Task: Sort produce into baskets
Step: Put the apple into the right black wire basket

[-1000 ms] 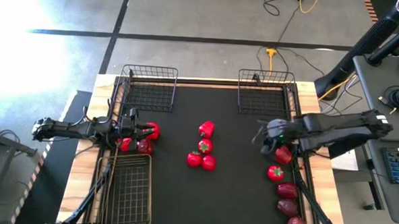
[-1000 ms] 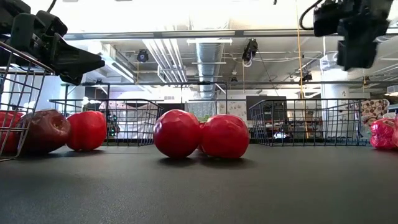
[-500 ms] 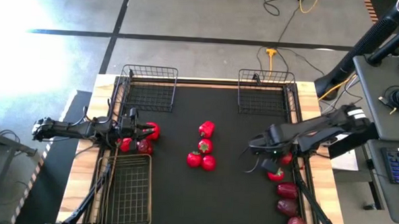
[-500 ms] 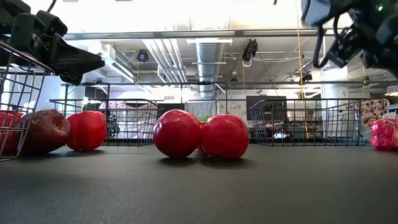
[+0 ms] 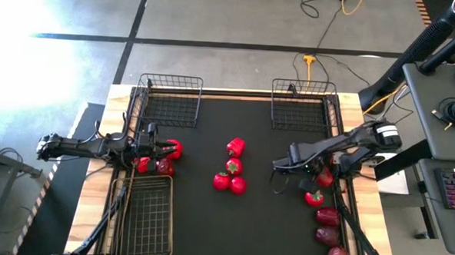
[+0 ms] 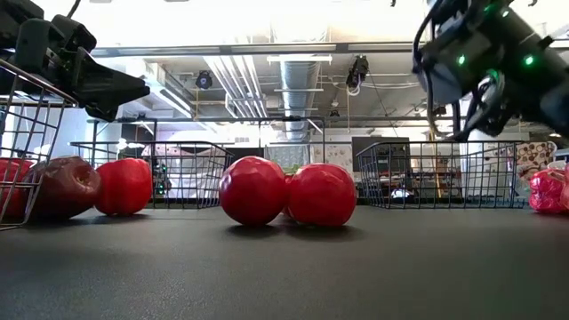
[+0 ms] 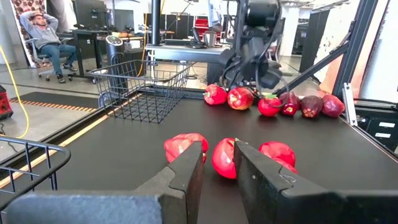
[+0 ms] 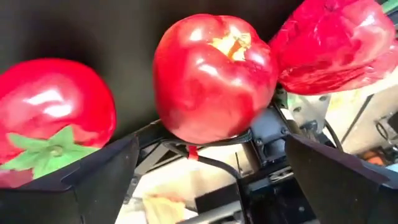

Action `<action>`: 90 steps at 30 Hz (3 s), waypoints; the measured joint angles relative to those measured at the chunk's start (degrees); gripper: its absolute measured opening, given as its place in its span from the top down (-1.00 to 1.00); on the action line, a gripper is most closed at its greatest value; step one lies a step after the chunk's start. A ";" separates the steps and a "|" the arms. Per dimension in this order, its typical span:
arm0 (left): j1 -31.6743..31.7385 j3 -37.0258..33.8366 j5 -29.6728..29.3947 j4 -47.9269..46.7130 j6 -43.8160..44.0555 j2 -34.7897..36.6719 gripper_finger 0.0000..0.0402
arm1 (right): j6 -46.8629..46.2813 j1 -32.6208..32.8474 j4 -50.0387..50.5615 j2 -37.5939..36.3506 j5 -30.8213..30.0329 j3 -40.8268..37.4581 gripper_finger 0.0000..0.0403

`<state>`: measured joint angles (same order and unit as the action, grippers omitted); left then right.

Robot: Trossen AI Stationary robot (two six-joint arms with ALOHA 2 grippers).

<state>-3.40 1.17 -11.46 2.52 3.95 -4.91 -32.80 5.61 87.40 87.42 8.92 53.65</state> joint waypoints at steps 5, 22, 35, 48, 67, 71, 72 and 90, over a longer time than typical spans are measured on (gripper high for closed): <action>0.01 0.00 0.00 -0.01 0.00 0.00 0.62 | 4.12 -2.60 -2.30 1.99 1.30 -1.28 -0.97; 0.00 0.00 0.00 -0.01 0.00 -0.02 0.62 | 4.36 -4.53 -10.63 6.77 3.14 -6.19 -0.96; 0.02 -0.02 0.00 0.00 0.00 0.00 0.62 | 3.90 -4.51 -14.61 7.71 3.07 -6.57 -0.96; 0.02 0.00 0.00 0.00 0.00 0.00 0.62 | 0.54 -4.51 -14.18 6.83 1.53 -6.05 -0.75; 0.00 0.00 0.00 0.00 0.00 0.00 0.62 | 20.38 -23.88 -9.26 1.83 -22.70 34.27 -0.75; 0.02 -0.01 -0.01 0.00 0.00 0.00 0.62 | 20.42 -36.48 -11.50 2.89 -22.06 36.78 -0.75; 0.01 -0.01 -0.01 0.00 -0.01 0.00 0.62 | 20.42 -39.65 -11.79 3.32 -22.06 36.74 -0.76; 0.00 -0.01 0.00 0.00 -0.01 0.00 0.62 | 20.43 -61.02 -16.01 15.67 -15.83 32.69 -0.77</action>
<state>-3.40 1.16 -11.46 2.52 3.93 -4.91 -12.37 -55.41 71.40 103.10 -6.91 86.34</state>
